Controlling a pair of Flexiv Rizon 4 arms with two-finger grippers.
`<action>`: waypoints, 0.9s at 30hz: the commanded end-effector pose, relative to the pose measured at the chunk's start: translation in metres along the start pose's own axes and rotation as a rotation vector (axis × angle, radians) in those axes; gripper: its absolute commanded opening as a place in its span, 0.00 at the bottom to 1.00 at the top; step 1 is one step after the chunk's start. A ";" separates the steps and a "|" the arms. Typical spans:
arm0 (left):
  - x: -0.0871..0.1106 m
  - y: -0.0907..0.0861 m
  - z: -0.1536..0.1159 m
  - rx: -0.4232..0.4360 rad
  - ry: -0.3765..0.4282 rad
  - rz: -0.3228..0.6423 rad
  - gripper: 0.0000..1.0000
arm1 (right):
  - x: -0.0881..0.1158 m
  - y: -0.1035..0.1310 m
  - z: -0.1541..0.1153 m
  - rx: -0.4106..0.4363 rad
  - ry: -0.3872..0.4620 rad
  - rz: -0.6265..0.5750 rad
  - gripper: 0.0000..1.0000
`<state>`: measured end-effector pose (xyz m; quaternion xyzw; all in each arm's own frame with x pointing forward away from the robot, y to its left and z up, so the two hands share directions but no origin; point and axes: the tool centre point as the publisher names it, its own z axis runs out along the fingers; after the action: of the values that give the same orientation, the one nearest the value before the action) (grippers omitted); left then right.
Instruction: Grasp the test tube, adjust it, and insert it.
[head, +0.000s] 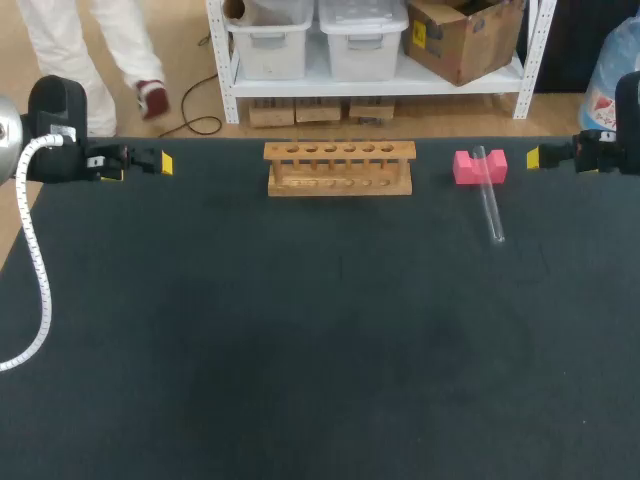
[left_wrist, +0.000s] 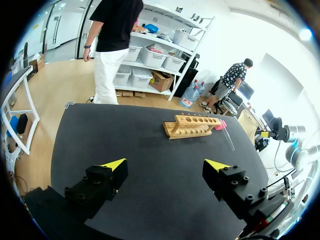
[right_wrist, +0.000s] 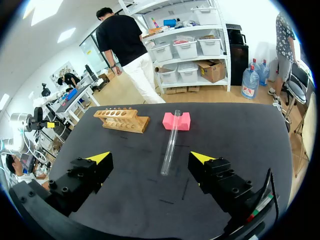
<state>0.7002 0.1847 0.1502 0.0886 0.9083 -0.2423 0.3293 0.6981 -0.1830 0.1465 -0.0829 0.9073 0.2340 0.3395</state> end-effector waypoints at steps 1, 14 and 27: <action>-0.001 -0.001 0.000 -0.004 0.003 -0.001 1.00 | 0.000 0.001 -0.001 0.005 0.001 0.000 1.00; -0.001 0.000 0.000 0.011 -0.002 0.013 1.00 | 0.000 0.001 -0.001 0.005 0.001 0.000 1.00; -0.014 0.007 -0.008 0.322 -0.122 0.332 1.00 | 0.000 0.001 -0.001 0.005 0.001 0.000 1.00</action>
<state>0.7115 0.1856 0.1653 0.2092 0.8754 -0.2325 0.3686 0.6981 -0.1830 0.1465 -0.0829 0.9073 0.2339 0.3395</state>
